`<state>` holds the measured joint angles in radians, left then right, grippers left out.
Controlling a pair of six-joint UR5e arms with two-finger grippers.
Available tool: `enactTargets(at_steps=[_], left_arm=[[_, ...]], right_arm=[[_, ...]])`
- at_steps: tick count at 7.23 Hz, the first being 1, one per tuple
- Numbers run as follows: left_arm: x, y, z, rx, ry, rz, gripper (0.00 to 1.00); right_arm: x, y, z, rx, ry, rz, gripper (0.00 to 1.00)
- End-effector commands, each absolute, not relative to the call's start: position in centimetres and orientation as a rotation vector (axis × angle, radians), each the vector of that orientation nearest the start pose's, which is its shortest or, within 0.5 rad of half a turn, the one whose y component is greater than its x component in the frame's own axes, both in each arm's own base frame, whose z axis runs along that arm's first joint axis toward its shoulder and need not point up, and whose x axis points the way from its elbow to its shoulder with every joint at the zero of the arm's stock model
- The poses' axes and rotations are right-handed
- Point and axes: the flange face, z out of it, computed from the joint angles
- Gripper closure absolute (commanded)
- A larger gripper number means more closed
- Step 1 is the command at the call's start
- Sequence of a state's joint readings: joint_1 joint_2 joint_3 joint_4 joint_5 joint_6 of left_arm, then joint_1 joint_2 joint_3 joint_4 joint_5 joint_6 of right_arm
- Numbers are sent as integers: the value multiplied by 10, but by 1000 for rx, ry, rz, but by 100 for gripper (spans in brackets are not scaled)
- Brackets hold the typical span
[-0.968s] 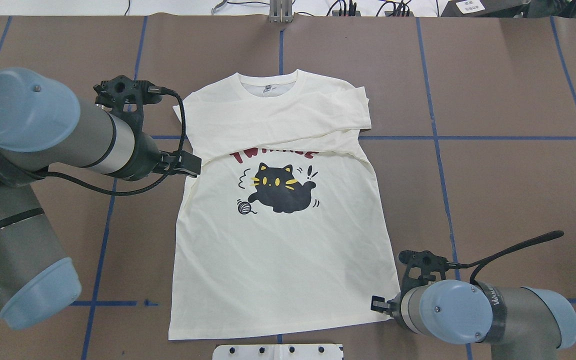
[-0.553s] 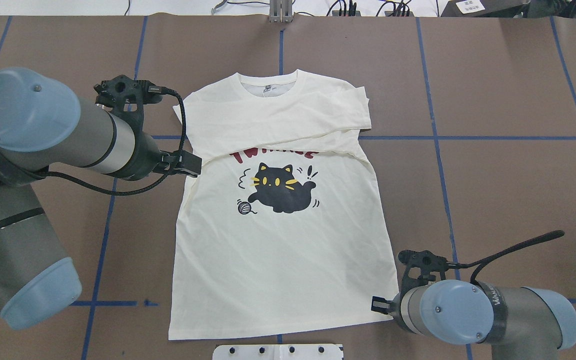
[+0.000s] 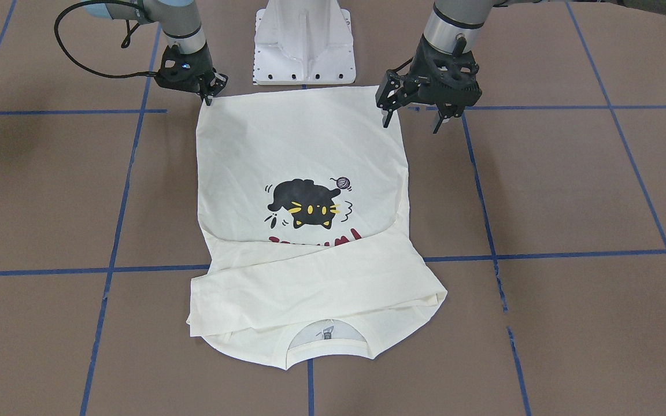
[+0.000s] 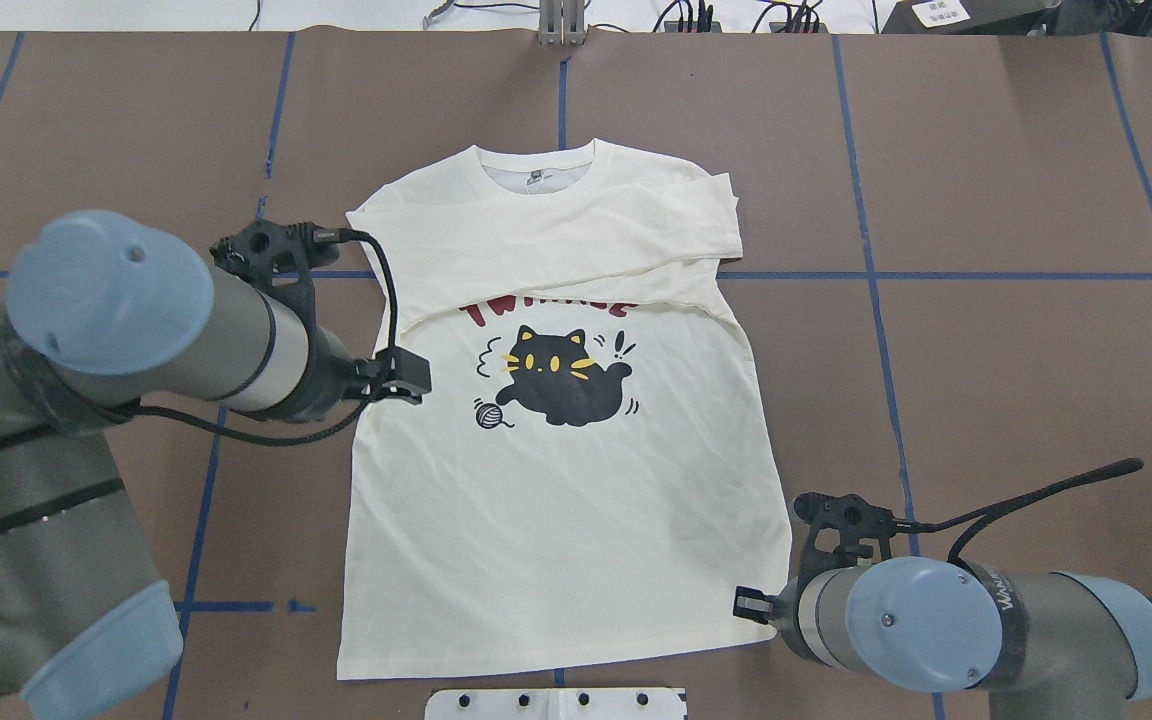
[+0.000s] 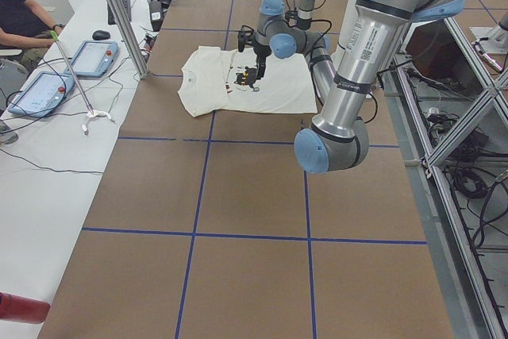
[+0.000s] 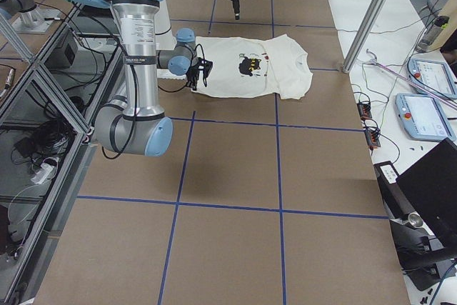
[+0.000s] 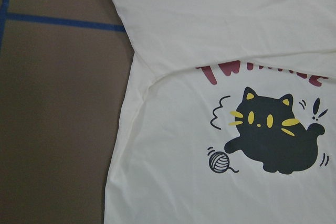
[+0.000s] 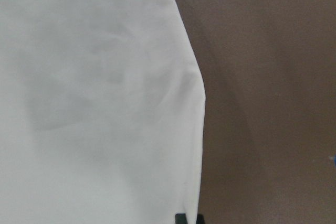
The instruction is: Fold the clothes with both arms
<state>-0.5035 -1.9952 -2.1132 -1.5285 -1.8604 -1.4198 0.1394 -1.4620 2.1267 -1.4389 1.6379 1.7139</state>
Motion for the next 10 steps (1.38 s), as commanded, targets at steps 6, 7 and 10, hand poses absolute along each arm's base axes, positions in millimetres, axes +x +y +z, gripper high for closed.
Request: enactTargets(at_steps=[6, 7, 10], left_arm=[[509, -172, 296, -152, 753, -377, 6], [511, -170, 302, -152, 740, -376, 6], [529, -168, 324, -150, 706, -372, 6]], right_arm=[[-455, -212, 324, -50, -838, 274, 100], [-455, -212, 325, -49, -837, 272, 100], [-455, -214, 326, -48, -834, 273, 100]])
